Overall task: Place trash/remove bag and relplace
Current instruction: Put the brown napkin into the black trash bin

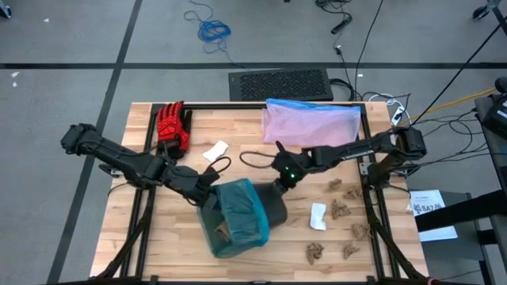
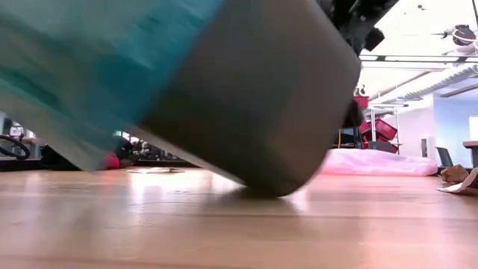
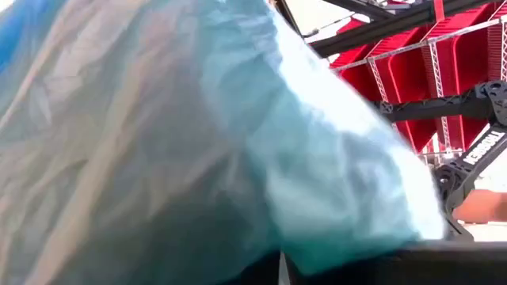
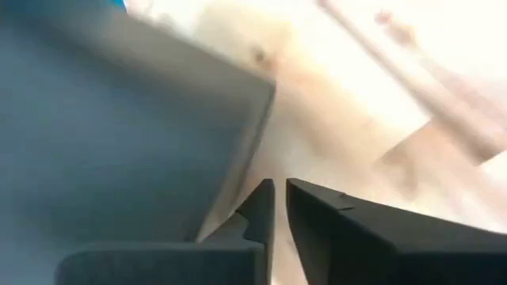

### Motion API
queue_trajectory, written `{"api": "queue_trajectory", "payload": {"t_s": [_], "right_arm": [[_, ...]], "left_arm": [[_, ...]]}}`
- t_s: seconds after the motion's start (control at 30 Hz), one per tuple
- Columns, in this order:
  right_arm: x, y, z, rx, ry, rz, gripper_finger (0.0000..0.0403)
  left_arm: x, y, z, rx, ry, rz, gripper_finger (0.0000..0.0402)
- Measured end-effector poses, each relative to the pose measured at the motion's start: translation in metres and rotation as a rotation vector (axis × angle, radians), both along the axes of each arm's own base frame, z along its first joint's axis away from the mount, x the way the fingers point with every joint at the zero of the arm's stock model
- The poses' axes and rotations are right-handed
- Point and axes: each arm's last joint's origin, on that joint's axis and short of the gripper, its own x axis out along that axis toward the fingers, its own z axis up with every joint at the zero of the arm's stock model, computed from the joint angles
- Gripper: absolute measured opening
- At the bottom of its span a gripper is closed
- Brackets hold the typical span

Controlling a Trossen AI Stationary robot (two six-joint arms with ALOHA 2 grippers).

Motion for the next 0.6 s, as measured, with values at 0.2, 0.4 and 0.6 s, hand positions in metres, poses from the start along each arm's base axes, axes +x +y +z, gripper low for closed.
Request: {"api": "queue_trajectory", "payload": {"t_s": [0.2, 0.4, 0.6], "right_arm": [[-0.004, -0.026, -0.005, -0.019, 0.051, -0.031, 0.01], [-0.008, -0.043, -0.001, 0.033, 0.027, -0.034, 0.017], [-0.006, -0.048, 0.003, 0.054, -0.006, -0.082, 0.0202]], "left_arm": [[0.002, 0.005, 0.0, -0.001, 0.003, 0.021, 0.0], [0.003, 0.01, 0.0, -0.01, 0.006, 0.023, 0.0], [0.005, 0.016, 0.0, -0.031, 0.009, 0.005, 0.0]]}}
